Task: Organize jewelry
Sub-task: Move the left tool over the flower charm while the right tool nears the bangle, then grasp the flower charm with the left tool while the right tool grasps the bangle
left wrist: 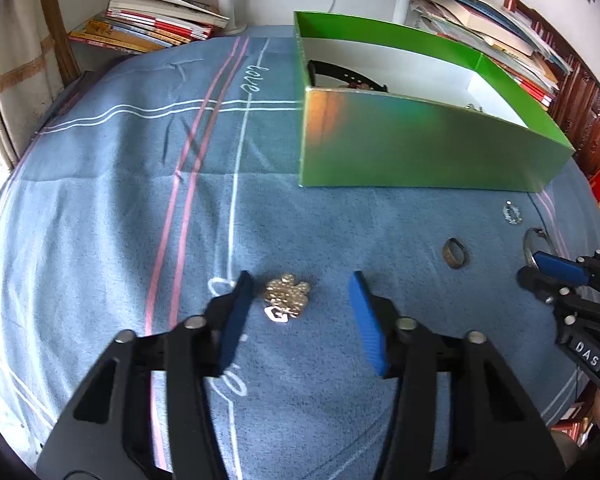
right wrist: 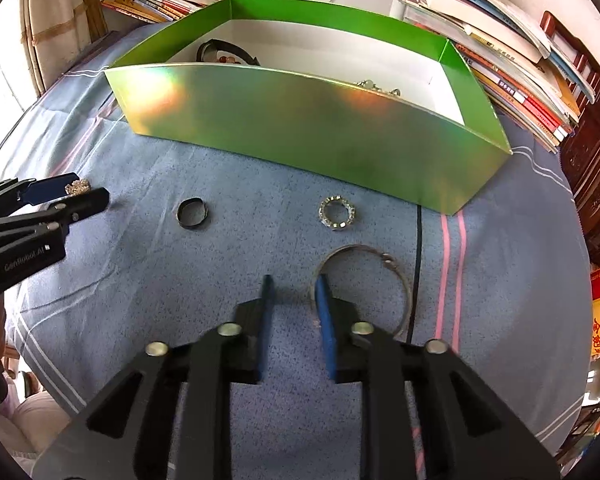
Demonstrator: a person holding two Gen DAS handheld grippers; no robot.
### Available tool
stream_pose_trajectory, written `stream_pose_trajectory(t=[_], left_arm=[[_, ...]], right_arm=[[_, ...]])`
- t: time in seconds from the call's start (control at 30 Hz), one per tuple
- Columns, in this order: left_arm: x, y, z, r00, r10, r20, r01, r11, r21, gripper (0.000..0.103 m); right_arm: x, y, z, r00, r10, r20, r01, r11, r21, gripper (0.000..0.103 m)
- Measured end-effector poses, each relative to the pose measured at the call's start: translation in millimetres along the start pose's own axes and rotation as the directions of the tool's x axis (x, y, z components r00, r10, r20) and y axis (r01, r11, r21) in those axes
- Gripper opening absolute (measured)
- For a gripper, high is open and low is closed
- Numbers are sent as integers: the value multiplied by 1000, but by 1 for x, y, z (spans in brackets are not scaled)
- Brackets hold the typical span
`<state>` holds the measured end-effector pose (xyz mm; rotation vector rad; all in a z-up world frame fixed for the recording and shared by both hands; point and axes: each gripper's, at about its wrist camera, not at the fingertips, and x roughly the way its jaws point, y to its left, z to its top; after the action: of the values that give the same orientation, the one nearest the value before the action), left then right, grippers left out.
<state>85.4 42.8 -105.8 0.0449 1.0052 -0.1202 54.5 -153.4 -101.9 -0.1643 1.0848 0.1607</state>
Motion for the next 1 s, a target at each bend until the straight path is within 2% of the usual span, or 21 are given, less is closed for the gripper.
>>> stream_pose_trajectory(t=[0.1, 0.13, 0.77, 1.0], left_arm=[[-1, 2, 0, 1000, 4, 1, -4, 1000, -7, 24], [-1, 3, 0, 1000, 3, 1, -3, 1000, -8, 24], [-4, -10, -7, 1000, -29, -6, 29, 999, 31, 24], [-3, -8, -5, 998, -58, -9, 59, 998, 24, 32]], right_arm=[[0, -2, 0, 1000, -5, 3, 5, 1000, 8, 7], [1, -3, 0, 1000, -4, 4, 4, 1000, 12, 7], [3, -7, 5, 1000, -26, 5, 26, 999, 38, 7], [0, -7, 1, 1000, -22, -4, 22, 999, 37, 11]])
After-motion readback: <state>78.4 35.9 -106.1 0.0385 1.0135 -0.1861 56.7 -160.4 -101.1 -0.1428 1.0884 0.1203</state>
